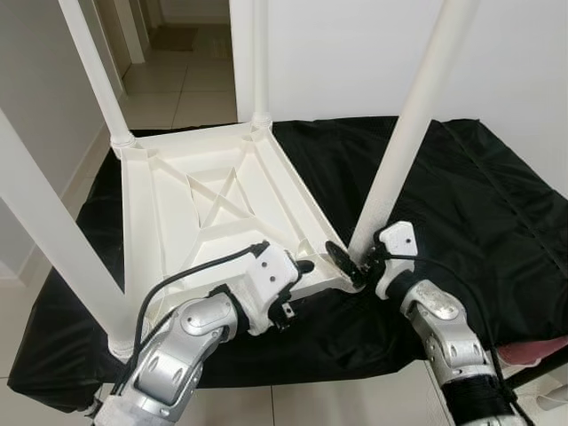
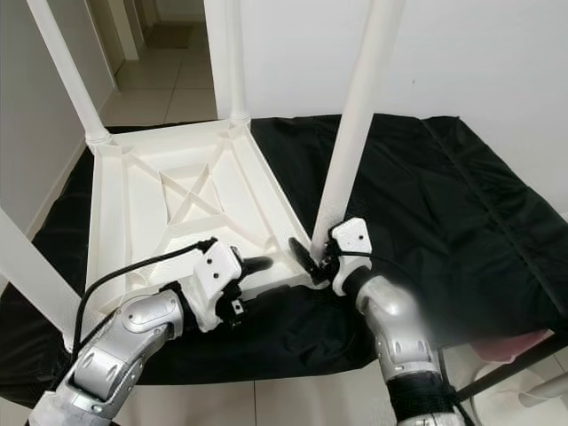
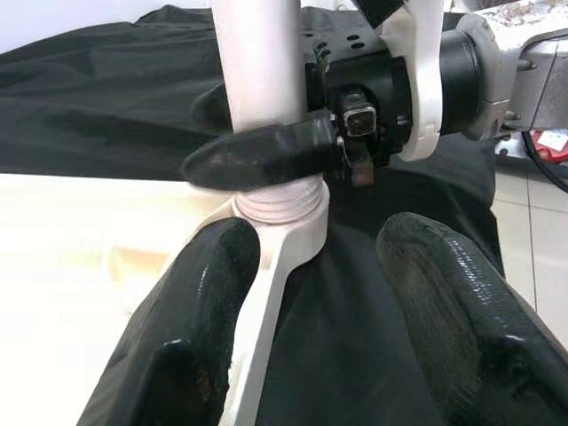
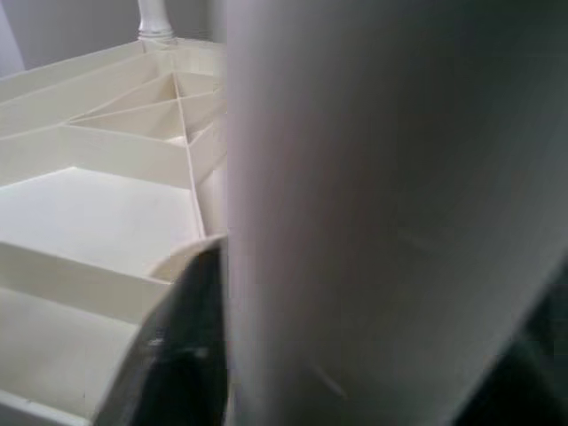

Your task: Building children table

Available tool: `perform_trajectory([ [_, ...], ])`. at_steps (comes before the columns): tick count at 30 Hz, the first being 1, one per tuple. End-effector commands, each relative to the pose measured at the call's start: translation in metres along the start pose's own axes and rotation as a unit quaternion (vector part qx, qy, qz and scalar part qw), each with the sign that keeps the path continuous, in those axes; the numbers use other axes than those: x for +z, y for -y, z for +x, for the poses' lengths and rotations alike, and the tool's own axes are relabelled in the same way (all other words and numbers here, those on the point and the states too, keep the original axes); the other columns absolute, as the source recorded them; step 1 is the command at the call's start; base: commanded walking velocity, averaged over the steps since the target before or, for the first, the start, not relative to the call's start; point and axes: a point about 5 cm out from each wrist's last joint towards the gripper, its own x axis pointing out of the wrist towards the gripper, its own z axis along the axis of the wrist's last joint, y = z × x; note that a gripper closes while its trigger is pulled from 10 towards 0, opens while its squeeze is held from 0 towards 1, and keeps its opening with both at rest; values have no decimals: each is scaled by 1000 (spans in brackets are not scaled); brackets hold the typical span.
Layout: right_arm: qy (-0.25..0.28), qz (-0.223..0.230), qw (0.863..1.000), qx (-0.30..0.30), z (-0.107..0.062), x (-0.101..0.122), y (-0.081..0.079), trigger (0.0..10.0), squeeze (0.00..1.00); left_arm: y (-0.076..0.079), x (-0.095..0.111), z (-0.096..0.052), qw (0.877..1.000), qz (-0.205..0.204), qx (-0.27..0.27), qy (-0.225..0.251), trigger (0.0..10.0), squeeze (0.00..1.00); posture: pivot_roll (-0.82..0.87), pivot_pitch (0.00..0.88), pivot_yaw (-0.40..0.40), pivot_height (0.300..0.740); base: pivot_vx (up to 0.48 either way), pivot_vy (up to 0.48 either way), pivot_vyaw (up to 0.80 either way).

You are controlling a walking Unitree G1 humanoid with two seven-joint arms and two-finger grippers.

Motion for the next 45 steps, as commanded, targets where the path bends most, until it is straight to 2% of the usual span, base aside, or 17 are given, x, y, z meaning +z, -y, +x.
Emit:
perform_trajectory([
  [1, -13, -5, 1000, 15, 1, -6, -2, 0, 0, 4, 1, -1, 1000, -1, -15, 1, 10000, 0, -7, 0, 2, 740, 0, 0, 0],
  [5, -30, -2, 999, 42, 3, -12, -1, 0, 0, 2, 0, -2, 1000, 0, -6, -2, 10000, 0, 1, 0, -8, 740, 0, 0, 0],
  [10, -32, 2, 998, 49, 2, -13, -1, 0, 0, 2, 0, -3, 1000, -1, -2, -3, 10000, 0, 5, 0, -14, 740, 0, 0, 0],
  [11, -26, 26, 999, 26, 1, -12, -4, 7137, 0, 2, -1, -4, 1000, -3, 2, -5, 10000, 0, -1, 4, -11, 740, 0, 0, 0],
  [12, -26, 26, 999, 26, 1, -12, -4, 7137, 0, 2, -1, -4, 1000, -3, 2, -5, 10000, 0, -1, 4, -11, 740, 0, 0, 0],
  [13, -22, 40, 999, 13, 1, -12, -7, 10000, 0, 2, -2, -3, 1000, -4, 3, -5, 10000, 0, -3, 4, -11, 740, 0, 0, 0],
  [15, -20, 49, 999, 6, 0, -12, -10, 10000, 0, 2, -2, -3, 1000, -5, 3, -5, 10000, 0, -6, 5, -9, 740, 0, 0, 0],
  [18, -21, 44, 997, -53, -1, -15, -16, 10000, 0, 2, -2, -2, 1000, -6, 0, -5, 10000, 0, -19, 8, -2, 740, 0, 0, 0],
  [21, -21, 45, 997, -64, -1, -16, -16, 10000, 0, 2, -2, -2, 1000, -6, -1, -5, 10000, 0, -19, 8, -2, 740, 0, 0, 0],
  [23, -18, 54, 994, -95, -2, -17, -21, 10000, 0, 2, -1, -1, 1000, -6, -4, -5, 10000, 0, -28, 11, 5, 740, 0, 0, 0],
  [24, -16, 64, 990, -124, -1, -19, -24, 10000, 0, 2, -2, 0, 1000, -6, -5, -5, 10000, 0, -30, 13, 5, 740, 0, 0, 0],
  [31, -12, 85, 976, -202, 0, -21, -31, 10000, 0, 2, -2, 1, 1000, -6, -7, -5, 10000, 0, -36, 16, 9, 740, 0, 0, 0],
  [32, -5, 103, 964, -246, 2, -18, -41, 10000, 0, 3, -3, 1, 1000, -6, -8, -6, 10000, 0, -36, 16, 9, 740, 0, 0, 0],
  [34, -5, 103, 964, -246, 2, -18, -41, 10000, 0, 3, -3, 1, 1000, -6, -8, -6, 10000, 0, -36, 16, 9, 740, 0, 0, 0],
  [36, 12, 123, 954, -274, 5, -12, -54, 10000, 0, 4, -3, 2, 1000, -7, -10, -6, 10000, 0, -36, 18, 8, 740, 0, 0, 0],
  [38, 20, 129, 955, -266, 8, -9, -60, 10000, 0, 4, -3, 3, 1000, -7, -11, -6, 10000, 0, -36, 18, 8, 740, 0, 0, 0],
  [45, 30, 123, 958, -258, 7, -6, -59, 10000, 0, 5, -4, 3, 1000, -8, -15, -6, 10000, 0, -40, 21, 15, 740, 0, 0, 0],
])
